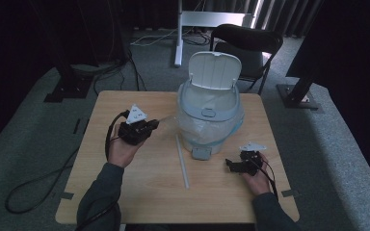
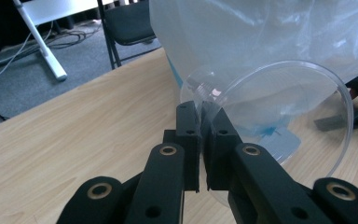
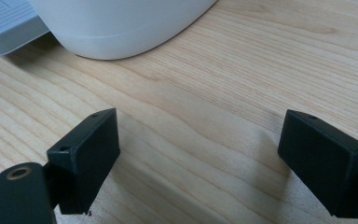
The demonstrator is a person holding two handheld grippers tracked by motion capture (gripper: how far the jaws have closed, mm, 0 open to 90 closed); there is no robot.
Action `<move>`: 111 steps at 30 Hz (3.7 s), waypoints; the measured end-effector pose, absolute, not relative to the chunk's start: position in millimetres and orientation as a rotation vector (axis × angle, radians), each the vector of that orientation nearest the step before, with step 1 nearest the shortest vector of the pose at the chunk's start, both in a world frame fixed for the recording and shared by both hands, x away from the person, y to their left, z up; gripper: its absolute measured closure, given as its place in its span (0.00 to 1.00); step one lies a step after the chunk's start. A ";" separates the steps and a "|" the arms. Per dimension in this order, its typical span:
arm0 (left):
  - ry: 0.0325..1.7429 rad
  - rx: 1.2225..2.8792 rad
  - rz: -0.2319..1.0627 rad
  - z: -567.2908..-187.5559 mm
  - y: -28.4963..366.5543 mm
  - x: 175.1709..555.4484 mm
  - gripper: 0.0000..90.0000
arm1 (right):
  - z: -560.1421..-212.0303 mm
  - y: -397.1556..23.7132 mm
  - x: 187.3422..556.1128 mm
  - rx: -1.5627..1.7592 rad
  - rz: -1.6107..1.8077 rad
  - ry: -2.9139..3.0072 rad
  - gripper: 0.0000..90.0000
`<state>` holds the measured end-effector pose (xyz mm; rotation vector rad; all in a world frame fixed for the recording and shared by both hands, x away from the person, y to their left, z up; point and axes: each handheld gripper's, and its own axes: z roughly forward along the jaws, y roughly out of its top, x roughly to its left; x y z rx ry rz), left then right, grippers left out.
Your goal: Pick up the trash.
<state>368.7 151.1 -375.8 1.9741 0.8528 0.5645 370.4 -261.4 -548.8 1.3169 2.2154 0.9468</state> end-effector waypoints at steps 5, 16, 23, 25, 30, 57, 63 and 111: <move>0.851 1.975 0.576 -371.5 151.0 369.9 0.95 | -548.9 -261.4 370.4 1.317 0.948 2.215 0.13; 0.845 1.959 0.598 -361.7 153.0 370.8 0.95 | -548.9 -261.4 370.4 1.317 0.948 2.215 0.13; 0.839 1.952 0.610 -355.6 152.9 371.5 0.95 | -548.9 -261.4 370.4 1.317 0.948 2.215 0.13; 0.841 1.950 0.610 -354.7 153.1 372.1 0.95 | -548.9 -261.4 370.4 1.317 0.948 2.215 0.13; 0.841 1.943 0.619 -351.4 154.2 372.6 0.95 | -548.9 -261.4 370.4 1.317 0.948 2.215 0.13; 0.823 1.914 0.656 -332.1 155.2 374.5 0.95 | -548.9 -261.4 370.4 1.317 0.948 2.215 0.13; 0.821 1.909 0.665 -329.1 155.7 375.4 0.95 | -548.9 -261.4 370.4 1.317 0.948 2.215 0.13; 0.781 1.855 0.735 -300.7 142.8 383.0 0.95 | -548.9 -261.4 370.4 1.316 0.948 2.215 0.13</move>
